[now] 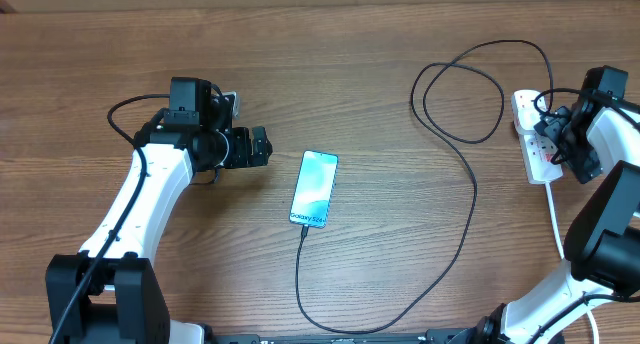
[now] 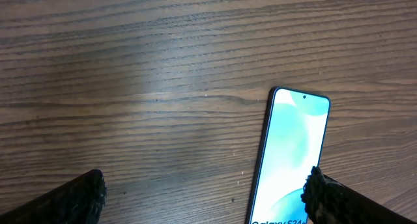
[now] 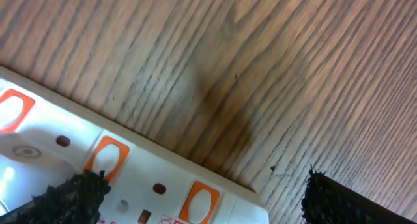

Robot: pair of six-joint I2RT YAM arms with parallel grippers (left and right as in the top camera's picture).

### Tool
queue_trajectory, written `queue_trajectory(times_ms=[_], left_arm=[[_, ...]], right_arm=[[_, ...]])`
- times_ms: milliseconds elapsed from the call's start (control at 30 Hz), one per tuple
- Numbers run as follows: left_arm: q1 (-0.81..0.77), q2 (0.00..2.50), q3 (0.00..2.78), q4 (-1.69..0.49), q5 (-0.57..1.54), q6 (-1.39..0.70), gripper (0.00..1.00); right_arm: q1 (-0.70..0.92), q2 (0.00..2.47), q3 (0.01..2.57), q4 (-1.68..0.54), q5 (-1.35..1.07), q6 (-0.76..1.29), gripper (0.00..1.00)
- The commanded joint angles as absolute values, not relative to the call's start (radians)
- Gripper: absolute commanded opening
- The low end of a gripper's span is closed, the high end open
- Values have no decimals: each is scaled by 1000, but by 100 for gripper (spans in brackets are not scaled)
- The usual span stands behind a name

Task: Plug charger to phone and switch on socket
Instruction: 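Position the right gripper over the orange socket switch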

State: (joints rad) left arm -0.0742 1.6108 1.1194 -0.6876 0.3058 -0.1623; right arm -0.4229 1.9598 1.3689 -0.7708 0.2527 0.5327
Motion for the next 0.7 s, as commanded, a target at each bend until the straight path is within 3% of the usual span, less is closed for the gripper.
queue_trajectory(times_ms=[0,667], left_arm=[[-72,1588,1139,-687,304,-165,100],[-72,1588,1139,-687,303,-165,100]], right_arm=[[-445,1963,1393,-756,280,553,100],[-460,2019,1393,-703,185,579,100]])
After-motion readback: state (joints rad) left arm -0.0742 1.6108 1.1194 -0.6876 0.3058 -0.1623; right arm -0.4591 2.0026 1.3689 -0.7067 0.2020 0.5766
